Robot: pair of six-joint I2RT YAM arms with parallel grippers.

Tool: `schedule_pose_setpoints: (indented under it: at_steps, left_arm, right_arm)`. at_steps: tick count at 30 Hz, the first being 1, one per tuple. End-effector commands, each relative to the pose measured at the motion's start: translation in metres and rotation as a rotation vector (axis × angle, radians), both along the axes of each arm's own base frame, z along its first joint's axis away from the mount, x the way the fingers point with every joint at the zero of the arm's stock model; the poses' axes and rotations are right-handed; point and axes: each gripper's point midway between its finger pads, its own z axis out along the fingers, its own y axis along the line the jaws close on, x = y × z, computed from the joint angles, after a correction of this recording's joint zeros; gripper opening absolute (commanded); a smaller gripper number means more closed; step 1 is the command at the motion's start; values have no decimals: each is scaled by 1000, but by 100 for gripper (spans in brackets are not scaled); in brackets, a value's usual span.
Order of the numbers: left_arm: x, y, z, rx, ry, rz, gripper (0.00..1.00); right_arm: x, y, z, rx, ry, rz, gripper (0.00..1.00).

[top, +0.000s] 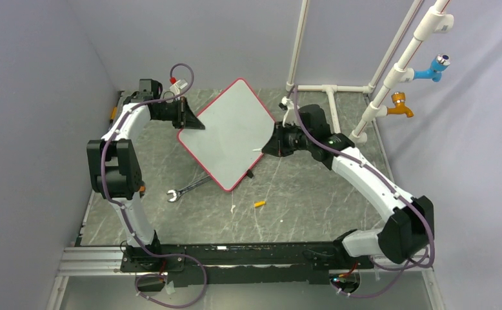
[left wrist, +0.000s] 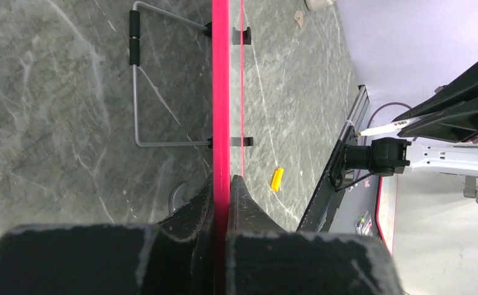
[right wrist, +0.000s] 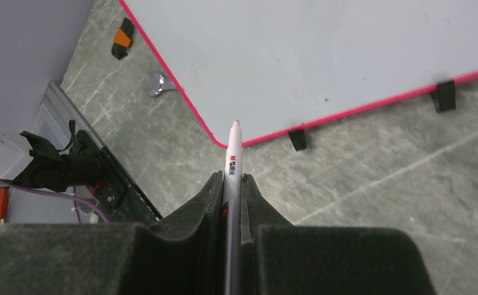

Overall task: Write a sentence on the whiteboard
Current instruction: Hold the whiteboard on the whiteboard stand, then write a sentence on the whiteboard.

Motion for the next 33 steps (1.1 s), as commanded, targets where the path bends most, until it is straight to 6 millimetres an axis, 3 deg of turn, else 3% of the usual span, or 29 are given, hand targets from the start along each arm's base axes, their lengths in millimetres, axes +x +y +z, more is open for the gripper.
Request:
schedule_pose_setpoints:
  at_steps: [1, 11, 17, 24, 33]
  left_arm:
    - [14, 8, 15, 98, -176, -3, 0]
    - [7, -11, 24, 172, -199, 20, 0]
    - [7, -11, 27, 179, -191, 43, 0]
    - [0, -15, 31, 198, -213, 46, 0]
    - [-2, -18, 33, 229, -225, 52, 0]
  right_arm:
    - [14, 33, 43, 35, -161, 85, 0]
    - [34, 125, 64, -3, -348, 223, 0]
    - [35, 162, 63, -4, -383, 279, 0]
    - [38, 188, 51, -82, -407, 267, 0]
    - [45, 192, 46, -174, -435, 176, 0]
